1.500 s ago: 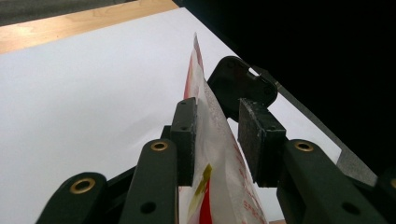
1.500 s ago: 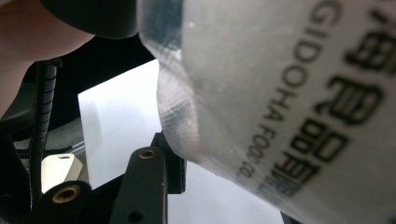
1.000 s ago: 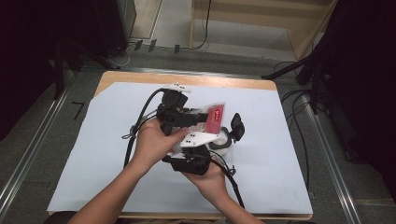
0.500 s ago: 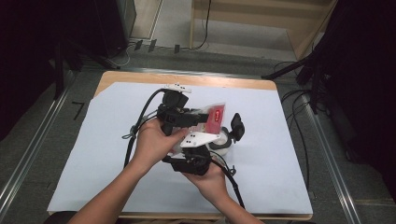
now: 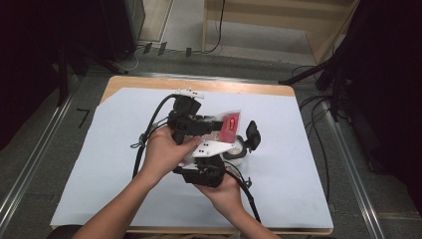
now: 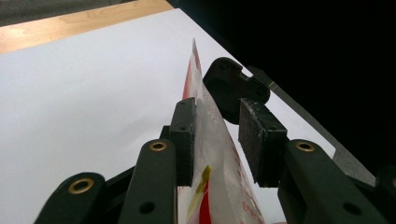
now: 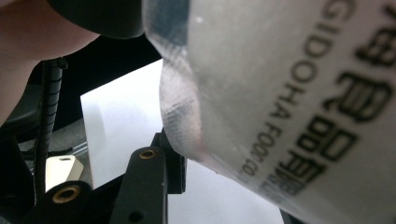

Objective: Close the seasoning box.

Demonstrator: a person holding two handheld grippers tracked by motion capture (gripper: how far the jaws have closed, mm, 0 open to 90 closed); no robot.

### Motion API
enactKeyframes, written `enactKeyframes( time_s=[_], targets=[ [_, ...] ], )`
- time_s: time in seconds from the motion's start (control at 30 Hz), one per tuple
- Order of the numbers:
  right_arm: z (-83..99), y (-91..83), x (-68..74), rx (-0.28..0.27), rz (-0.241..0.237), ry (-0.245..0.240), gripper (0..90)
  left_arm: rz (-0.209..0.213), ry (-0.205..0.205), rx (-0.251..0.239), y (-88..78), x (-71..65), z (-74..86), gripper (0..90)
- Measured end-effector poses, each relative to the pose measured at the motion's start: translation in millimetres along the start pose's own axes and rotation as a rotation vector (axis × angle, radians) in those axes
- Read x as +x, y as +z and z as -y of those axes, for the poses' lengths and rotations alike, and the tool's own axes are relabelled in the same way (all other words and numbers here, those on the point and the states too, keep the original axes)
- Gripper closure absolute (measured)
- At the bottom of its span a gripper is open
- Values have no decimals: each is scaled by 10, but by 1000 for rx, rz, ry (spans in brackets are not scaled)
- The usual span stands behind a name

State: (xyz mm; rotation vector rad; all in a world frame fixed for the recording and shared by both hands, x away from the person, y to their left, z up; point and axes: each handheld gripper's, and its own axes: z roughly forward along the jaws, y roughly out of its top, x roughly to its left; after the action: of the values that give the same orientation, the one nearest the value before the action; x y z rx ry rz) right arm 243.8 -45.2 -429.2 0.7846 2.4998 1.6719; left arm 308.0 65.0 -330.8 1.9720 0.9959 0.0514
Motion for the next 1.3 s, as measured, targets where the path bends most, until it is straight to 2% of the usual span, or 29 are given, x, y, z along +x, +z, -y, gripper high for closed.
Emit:
enactKeyframes(
  time_s=[0.1, 0.23, 1.3],
  targets=[
    [-1, 9, -10, 0, -4, 9, 638, 9, -7, 14, 8, 29, -19, 671],
    [-8, 9, -16, -3, 0, 10, 638, 3, 4, 21, 9, 12, -28, 671],
    [-29, -9, -12, -8, 17, 16, 640, 13, 3, 7, 29, 5, -62, 677]
  ],
)
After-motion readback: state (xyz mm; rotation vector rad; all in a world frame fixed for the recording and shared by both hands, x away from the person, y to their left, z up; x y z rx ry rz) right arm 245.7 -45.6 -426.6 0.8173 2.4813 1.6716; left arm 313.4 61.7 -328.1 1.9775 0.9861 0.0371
